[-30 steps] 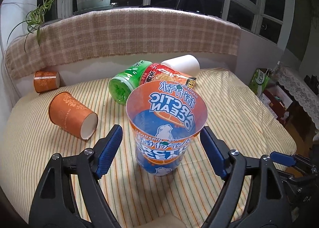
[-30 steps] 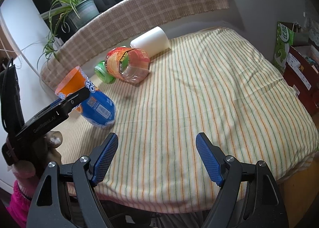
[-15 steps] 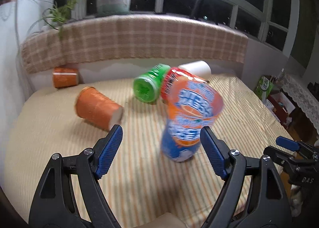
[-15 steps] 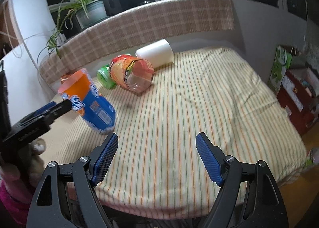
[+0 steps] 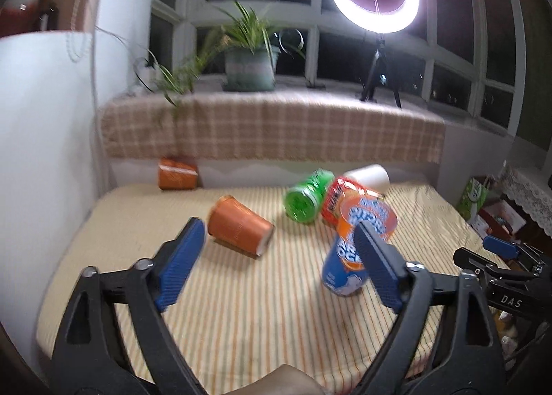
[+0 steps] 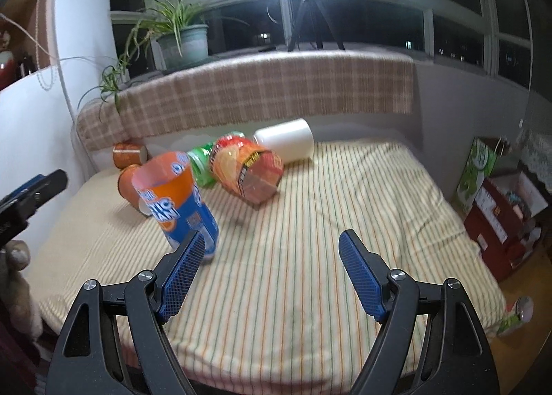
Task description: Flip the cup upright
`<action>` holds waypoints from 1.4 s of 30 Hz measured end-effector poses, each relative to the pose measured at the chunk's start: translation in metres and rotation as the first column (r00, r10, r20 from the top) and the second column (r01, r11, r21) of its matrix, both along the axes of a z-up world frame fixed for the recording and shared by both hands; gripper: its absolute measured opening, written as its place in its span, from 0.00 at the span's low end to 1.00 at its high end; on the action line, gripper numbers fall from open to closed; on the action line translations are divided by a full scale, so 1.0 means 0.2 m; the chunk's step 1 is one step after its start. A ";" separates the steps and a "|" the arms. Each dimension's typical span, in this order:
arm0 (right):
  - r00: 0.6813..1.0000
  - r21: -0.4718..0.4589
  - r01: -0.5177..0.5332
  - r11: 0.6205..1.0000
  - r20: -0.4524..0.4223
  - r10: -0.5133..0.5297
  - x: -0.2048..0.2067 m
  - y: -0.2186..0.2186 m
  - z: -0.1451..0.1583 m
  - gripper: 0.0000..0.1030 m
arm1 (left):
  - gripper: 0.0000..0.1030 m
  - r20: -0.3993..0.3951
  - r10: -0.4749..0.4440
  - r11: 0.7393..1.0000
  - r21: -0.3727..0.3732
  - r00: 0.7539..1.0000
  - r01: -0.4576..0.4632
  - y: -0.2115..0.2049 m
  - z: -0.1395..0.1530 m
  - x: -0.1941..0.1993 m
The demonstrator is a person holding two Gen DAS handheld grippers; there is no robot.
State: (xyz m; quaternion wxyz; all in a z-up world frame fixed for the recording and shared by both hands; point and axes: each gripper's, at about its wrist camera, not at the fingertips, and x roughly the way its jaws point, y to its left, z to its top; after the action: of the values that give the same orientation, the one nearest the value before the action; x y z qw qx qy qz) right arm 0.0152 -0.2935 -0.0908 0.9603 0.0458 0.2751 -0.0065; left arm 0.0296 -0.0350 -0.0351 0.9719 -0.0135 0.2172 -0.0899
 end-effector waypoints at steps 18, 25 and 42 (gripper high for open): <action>0.979 -0.101 0.070 0.992 0.195 -0.050 -0.10 0.13 0.14 0.80 | 0.90 0.074 0.079 0.996 0.026 0.994 -0.081 0.10 0.05 -0.16; 0.967 -0.106 0.103 0.989 0.242 -0.075 -0.11 0.13 0.16 0.83 | 1.00 0.107 0.111 0.993 0.014 0.988 -0.113 0.13 0.05 -0.20; 0.945 -0.088 0.145 0.985 0.307 -0.112 -0.16 0.09 0.16 0.84 | 1.00 0.108 0.137 0.990 0.024 0.985 -0.141 0.13 0.05 -0.20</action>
State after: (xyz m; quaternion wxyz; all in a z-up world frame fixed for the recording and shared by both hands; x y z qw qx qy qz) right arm -0.0161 -0.2754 -0.0592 0.9896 0.0113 0.1211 -0.0772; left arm -0.0097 -0.0090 -0.0251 0.9860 -0.0088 0.1652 -0.0191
